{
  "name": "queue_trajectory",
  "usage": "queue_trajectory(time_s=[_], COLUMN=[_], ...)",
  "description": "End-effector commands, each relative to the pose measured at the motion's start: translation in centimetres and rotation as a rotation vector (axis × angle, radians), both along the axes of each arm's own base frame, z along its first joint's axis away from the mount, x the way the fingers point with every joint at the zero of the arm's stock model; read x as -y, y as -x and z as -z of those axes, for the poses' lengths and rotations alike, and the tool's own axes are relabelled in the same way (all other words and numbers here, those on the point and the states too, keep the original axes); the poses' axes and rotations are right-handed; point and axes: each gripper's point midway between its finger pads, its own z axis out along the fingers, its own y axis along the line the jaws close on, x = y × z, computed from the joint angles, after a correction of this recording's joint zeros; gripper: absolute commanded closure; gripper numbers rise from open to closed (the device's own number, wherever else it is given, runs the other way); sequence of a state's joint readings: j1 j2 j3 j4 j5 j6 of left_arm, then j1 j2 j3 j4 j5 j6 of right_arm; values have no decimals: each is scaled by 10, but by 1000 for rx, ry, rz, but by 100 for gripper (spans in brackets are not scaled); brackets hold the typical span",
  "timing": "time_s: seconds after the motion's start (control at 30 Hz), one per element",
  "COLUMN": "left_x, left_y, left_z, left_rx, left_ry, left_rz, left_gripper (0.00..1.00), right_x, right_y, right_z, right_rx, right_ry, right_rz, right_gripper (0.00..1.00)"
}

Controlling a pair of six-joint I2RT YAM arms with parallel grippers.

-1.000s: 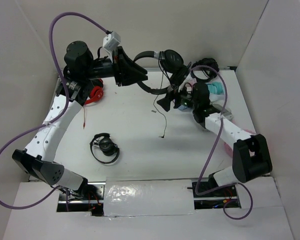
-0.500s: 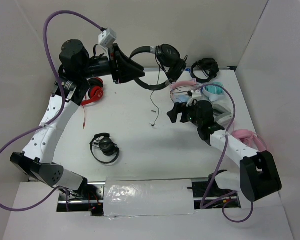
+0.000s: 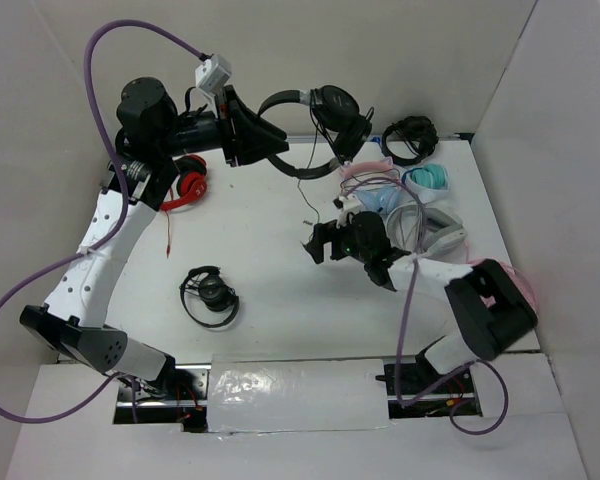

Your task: Wrap the headphones

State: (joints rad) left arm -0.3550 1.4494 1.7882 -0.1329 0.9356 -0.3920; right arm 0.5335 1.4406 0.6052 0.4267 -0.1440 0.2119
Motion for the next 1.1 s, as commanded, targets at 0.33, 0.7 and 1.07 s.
queue_trajectory(time_s=[0.33,0.7,1.07], left_x=[-11,-42,-126], left_y=[26,-37,-186], left_z=[-47,-33,35], left_rx=[128,60,-17], left_ry=[54,54,-34], left_rz=[9,-217,-692], left_gripper=[100,100,100], right_x=[-66,-33,30], right_y=[-93,7,32], right_z=[-54,-20,-65], right_rx=[72,2,105], right_ry=[-125,-109,32], right_rz=[-40,-152,123], right_gripper=[63,100,100])
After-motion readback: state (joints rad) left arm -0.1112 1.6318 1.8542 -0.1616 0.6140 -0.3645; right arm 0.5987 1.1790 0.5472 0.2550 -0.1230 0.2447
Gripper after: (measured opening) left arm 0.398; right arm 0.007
